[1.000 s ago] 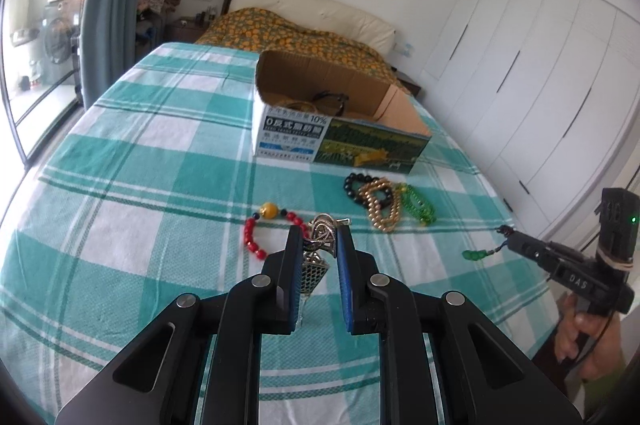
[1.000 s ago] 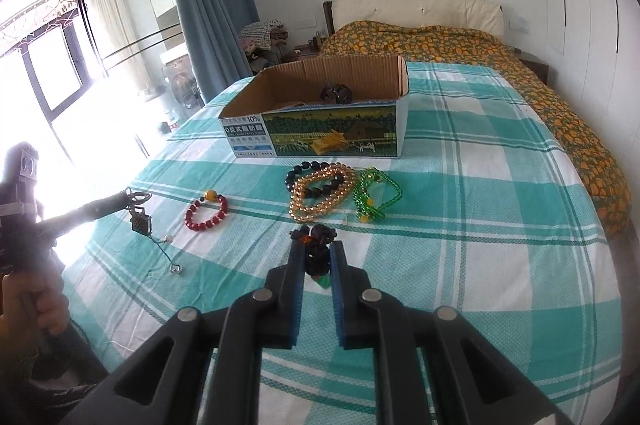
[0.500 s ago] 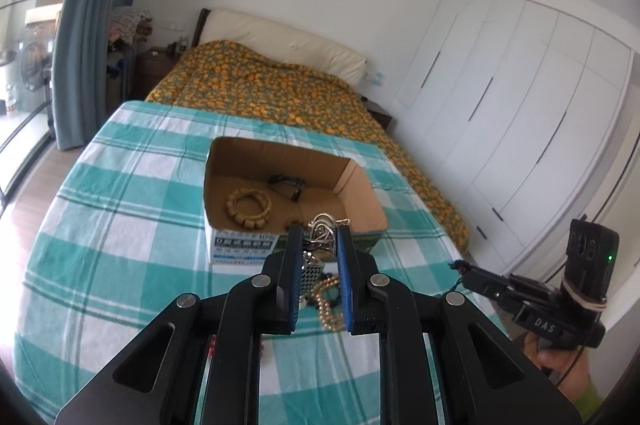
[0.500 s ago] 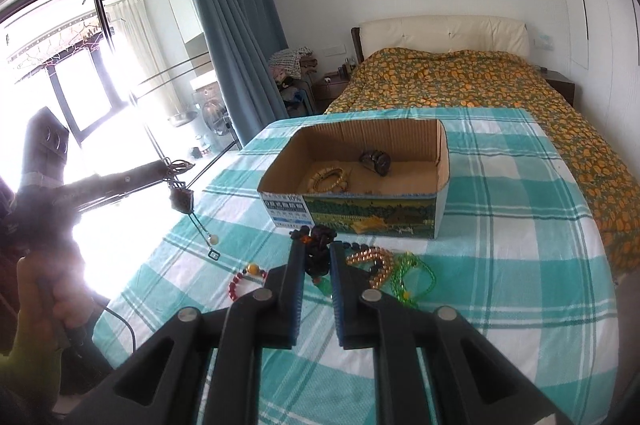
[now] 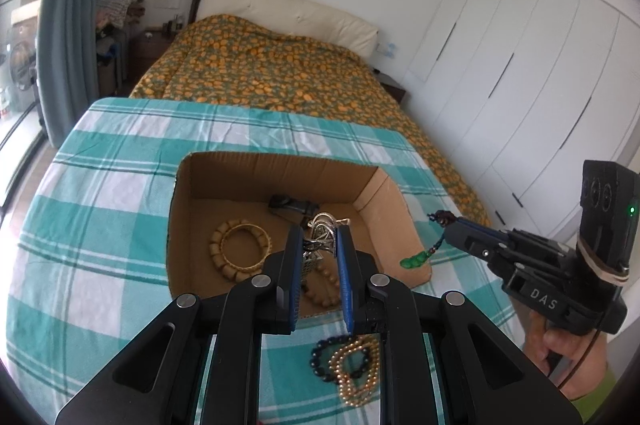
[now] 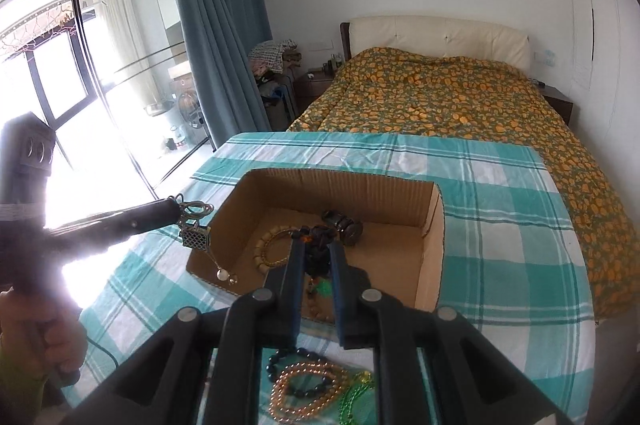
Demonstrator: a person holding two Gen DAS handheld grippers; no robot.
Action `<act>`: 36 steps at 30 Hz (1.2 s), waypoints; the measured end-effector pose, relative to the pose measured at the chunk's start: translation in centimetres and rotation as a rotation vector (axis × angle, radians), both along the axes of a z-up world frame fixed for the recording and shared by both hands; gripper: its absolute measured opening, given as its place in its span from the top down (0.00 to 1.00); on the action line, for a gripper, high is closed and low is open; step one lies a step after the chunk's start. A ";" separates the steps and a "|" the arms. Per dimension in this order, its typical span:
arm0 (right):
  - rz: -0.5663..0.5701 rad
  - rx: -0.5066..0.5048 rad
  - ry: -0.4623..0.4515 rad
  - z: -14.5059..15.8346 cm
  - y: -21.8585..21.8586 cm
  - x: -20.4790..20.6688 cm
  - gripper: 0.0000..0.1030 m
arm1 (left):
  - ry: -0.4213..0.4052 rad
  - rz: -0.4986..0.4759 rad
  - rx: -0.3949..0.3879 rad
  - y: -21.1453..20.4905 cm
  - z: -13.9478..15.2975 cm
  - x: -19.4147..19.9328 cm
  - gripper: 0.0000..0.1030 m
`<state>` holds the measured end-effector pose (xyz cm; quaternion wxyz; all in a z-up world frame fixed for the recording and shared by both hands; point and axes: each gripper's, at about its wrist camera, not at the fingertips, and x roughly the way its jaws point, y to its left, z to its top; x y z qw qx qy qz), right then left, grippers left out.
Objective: Organize jewelry
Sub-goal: 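Carry the charm and dark strand over the box and open both tools, then withdraw both tools from the box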
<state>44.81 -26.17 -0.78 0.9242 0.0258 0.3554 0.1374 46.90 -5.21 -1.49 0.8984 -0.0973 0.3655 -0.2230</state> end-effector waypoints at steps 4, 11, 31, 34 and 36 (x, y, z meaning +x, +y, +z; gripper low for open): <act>-0.025 -0.021 0.043 -2.2 -0.4 2.7 0.87 | 0.032 0.000 0.035 -1.7 -2.3 2.3 0.85; -0.103 -0.033 0.042 -4.2 -2.2 3.2 0.49 | 0.040 0.112 0.132 -2.1 -5.0 2.9 0.16; -0.131 -0.087 0.084 -11.0 -1.1 -18.5 0.46 | -0.011 0.162 0.211 0.3 -7.6 -17.6 0.06; -0.152 -0.105 0.076 -11.2 -1.4 -21.1 0.46 | -0.019 0.176 0.208 0.9 -7.2 -20.5 0.06; -0.173 -0.106 0.068 -11.3 -1.7 -22.5 0.46 | -0.036 0.195 0.214 1.5 -6.8 -22.1 0.06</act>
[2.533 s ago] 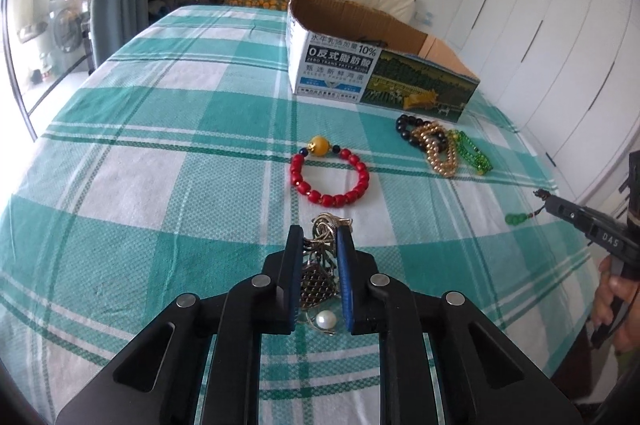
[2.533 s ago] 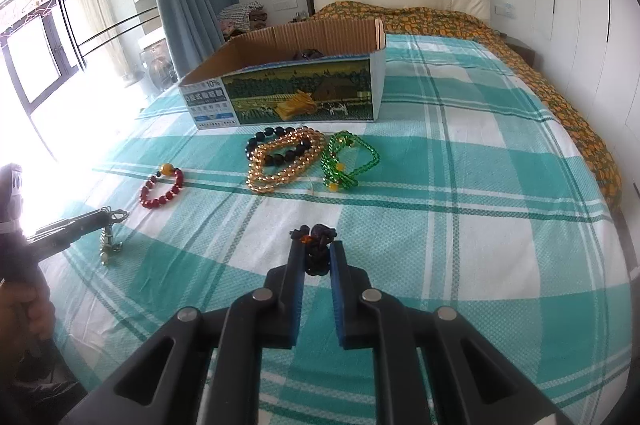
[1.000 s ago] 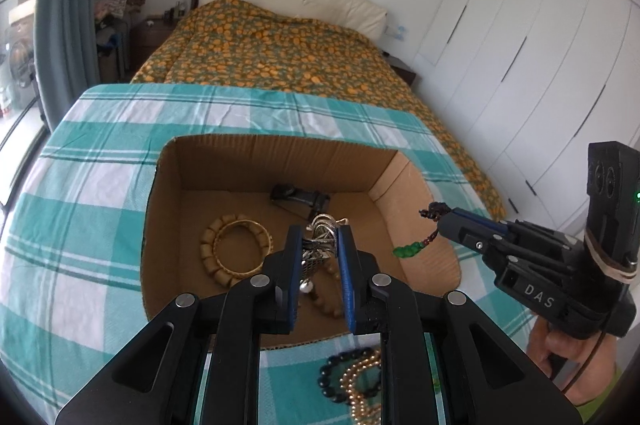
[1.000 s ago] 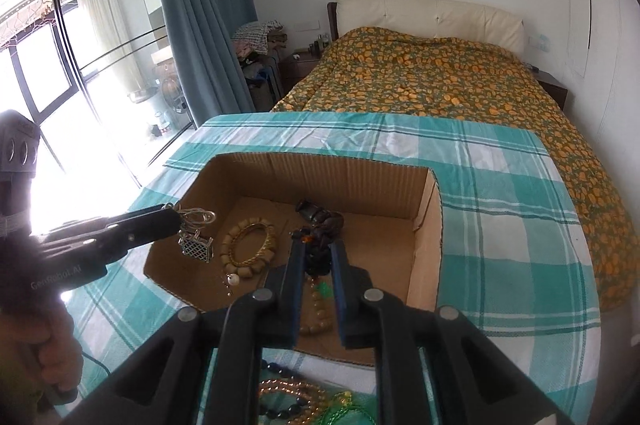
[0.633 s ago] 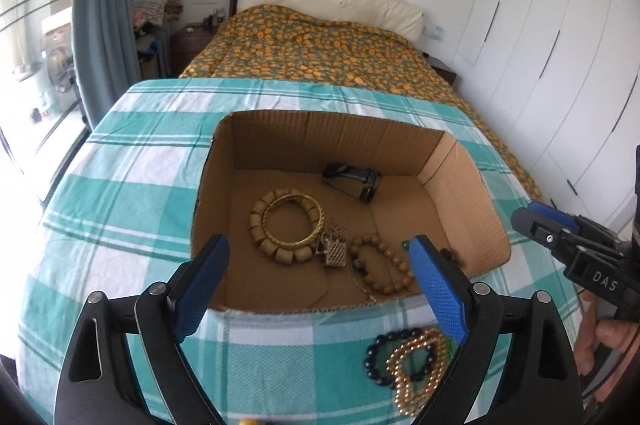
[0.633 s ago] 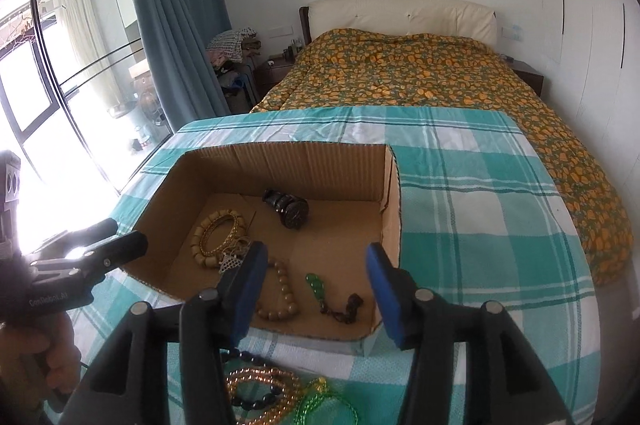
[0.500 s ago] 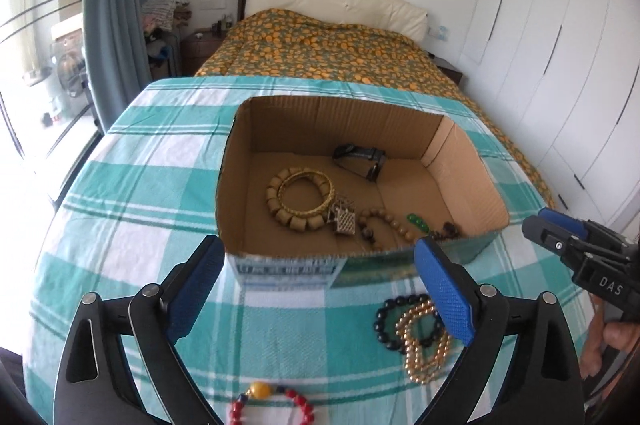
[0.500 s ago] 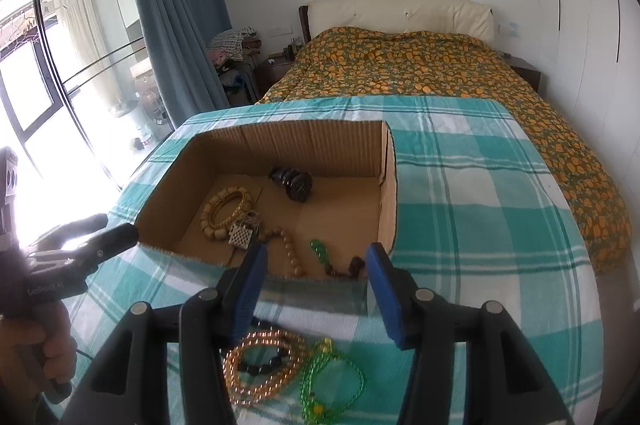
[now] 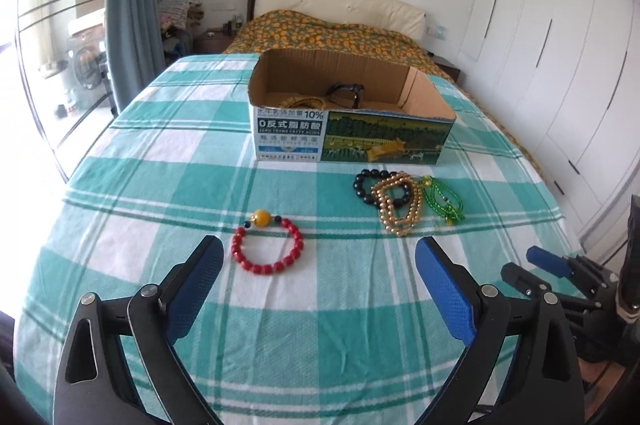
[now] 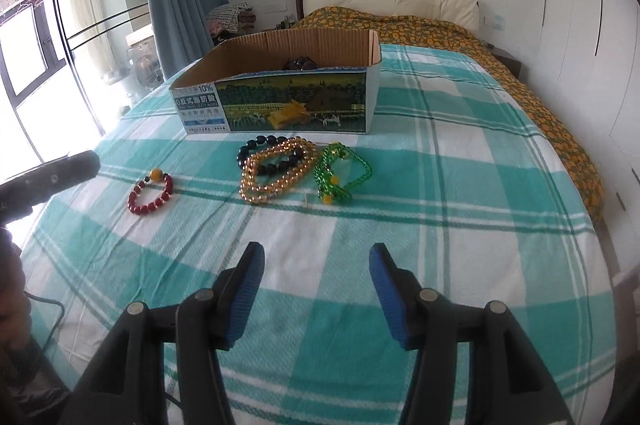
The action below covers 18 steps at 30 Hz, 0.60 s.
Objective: Organize jewelry
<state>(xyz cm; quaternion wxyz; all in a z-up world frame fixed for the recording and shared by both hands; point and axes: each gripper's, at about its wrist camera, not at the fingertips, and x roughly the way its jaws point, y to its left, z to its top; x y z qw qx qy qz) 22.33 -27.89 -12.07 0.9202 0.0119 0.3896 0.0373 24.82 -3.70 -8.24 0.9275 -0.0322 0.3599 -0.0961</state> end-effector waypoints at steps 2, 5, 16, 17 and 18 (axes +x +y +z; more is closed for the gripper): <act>-0.015 0.006 -0.009 0.0 -0.3 -1.2 0.46 | -0.013 0.025 0.002 0.8 0.3 -1.3 0.05; -0.031 -0.010 -0.022 -0.1 -0.3 -2.4 0.46 | -0.011 0.066 -0.020 2.4 0.2 -2.9 0.04; -0.039 0.009 0.038 -3.1 0.1 -3.6 0.45 | 0.057 0.157 0.094 4.7 -5.3 -3.3 0.04; -0.042 0.012 0.042 -3.3 0.0 -3.7 0.45 | 0.075 0.157 0.091 4.7 -5.9 -3.0 0.04; -0.046 0.013 0.045 -3.6 0.0 -3.7 0.45 | 0.094 0.155 0.086 4.9 -6.4 -3.0 0.04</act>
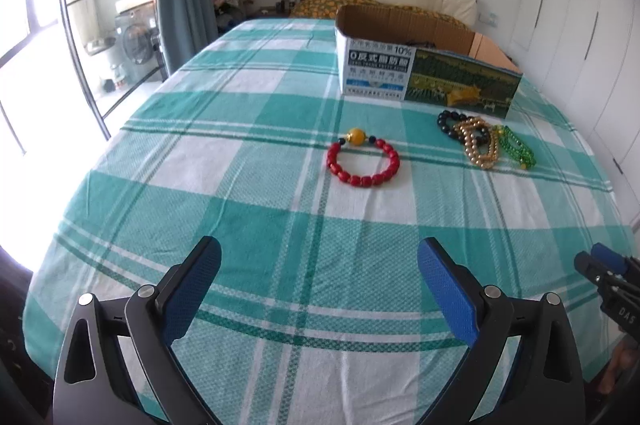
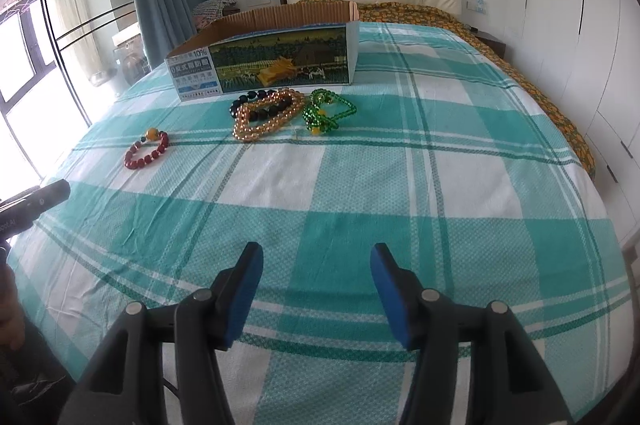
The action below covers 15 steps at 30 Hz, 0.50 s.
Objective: Organize jewelry
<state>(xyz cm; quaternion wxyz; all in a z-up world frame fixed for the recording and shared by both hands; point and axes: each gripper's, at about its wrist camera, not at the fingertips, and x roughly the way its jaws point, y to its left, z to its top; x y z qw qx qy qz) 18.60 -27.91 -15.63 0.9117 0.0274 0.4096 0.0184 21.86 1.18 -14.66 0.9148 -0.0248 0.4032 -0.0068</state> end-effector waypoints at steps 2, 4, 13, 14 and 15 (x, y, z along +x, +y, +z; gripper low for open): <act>-0.006 0.002 0.010 -0.3 -0.1 0.0 0.45 | 0.018 0.008 -0.018 0.3 -0.8 0.1 0.04; -0.010 0.003 0.022 -0.7 -0.3 0.1 0.45 | 0.031 0.018 -0.022 0.6 -1.5 0.3 0.04; -0.016 0.014 0.037 -1.5 -0.6 0.2 0.43 | 0.086 0.024 -0.041 0.9 -3.4 1.5 0.04; -0.014 0.018 0.035 -1.5 -0.6 0.2 0.41 | 0.090 0.027 -0.045 0.9 -3.6 1.6 0.04; -0.013 0.022 0.032 -1.5 -0.6 0.2 0.39 | 0.095 0.030 -0.050 1.0 -3.7 1.6 0.04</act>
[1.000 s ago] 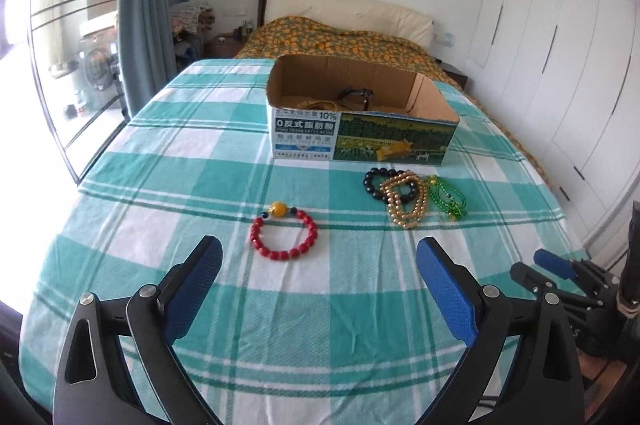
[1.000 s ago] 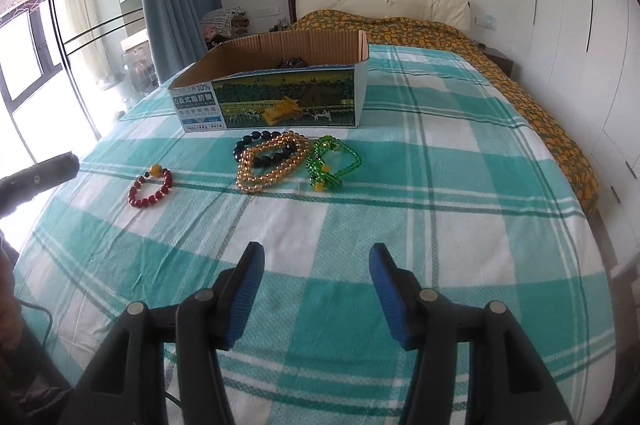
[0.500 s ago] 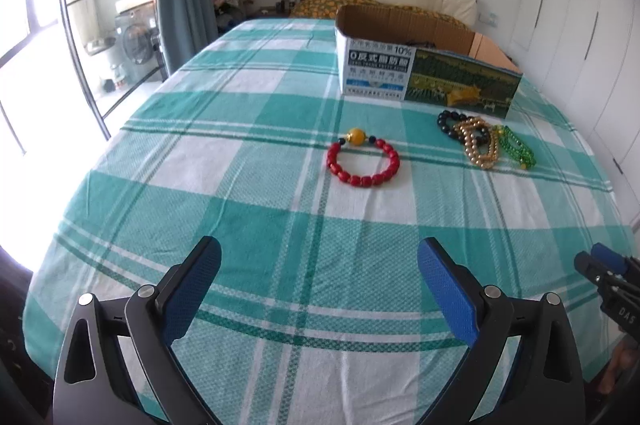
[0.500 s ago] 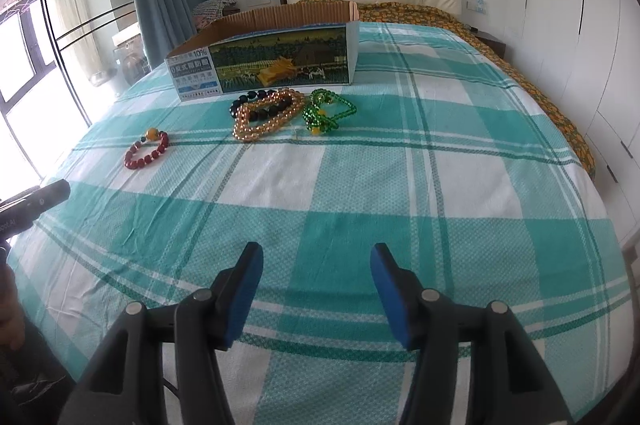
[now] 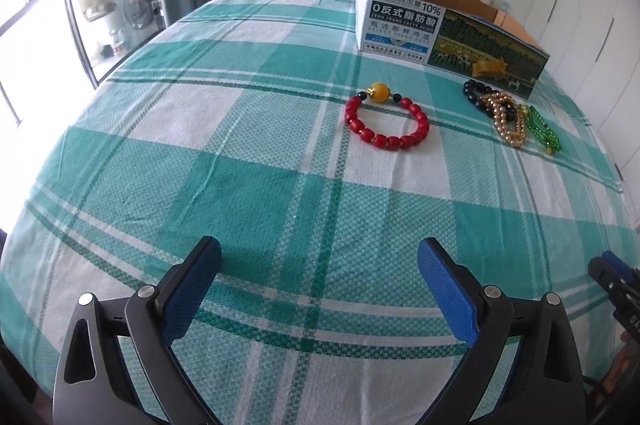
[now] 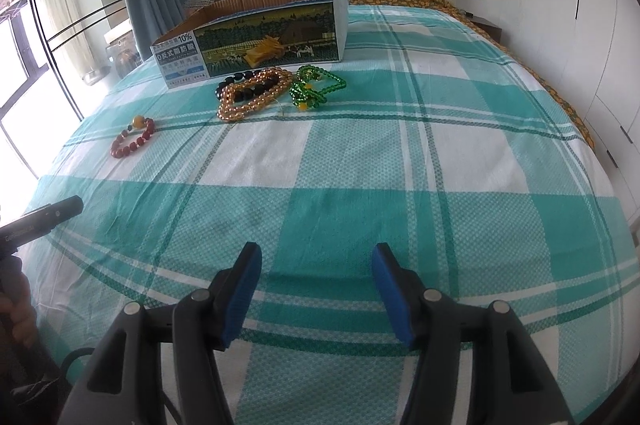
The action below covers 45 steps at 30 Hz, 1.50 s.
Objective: Organize jewelry
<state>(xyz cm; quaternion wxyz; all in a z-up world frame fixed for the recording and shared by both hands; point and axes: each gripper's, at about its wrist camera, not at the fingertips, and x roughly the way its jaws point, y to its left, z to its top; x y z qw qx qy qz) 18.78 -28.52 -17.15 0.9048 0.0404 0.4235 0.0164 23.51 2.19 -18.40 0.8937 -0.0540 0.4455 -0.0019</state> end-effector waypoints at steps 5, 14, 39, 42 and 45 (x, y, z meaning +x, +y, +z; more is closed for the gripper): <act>0.003 -0.009 -0.013 -0.1 0.3 0.0 0.35 | -0.008 0.002 0.002 0.0 -0.2 0.1 0.03; 0.028 -0.058 -0.027 -0.5 1.3 0.0 0.24 | 0.029 -0.039 0.089 -1.5 -0.7 0.4 0.00; 0.054 -0.106 0.017 -0.7 2.3 0.5 0.13 | 0.034 -0.052 0.090 -1.3 -0.7 0.3 0.00; 0.055 -0.102 0.014 -0.7 2.2 0.5 0.12 | 0.033 -0.053 0.091 -1.4 -0.7 0.4 0.00; 0.058 -0.106 0.014 -0.7 2.3 0.5 0.12 | 0.032 -0.053 0.090 -1.4 -0.7 0.4 0.00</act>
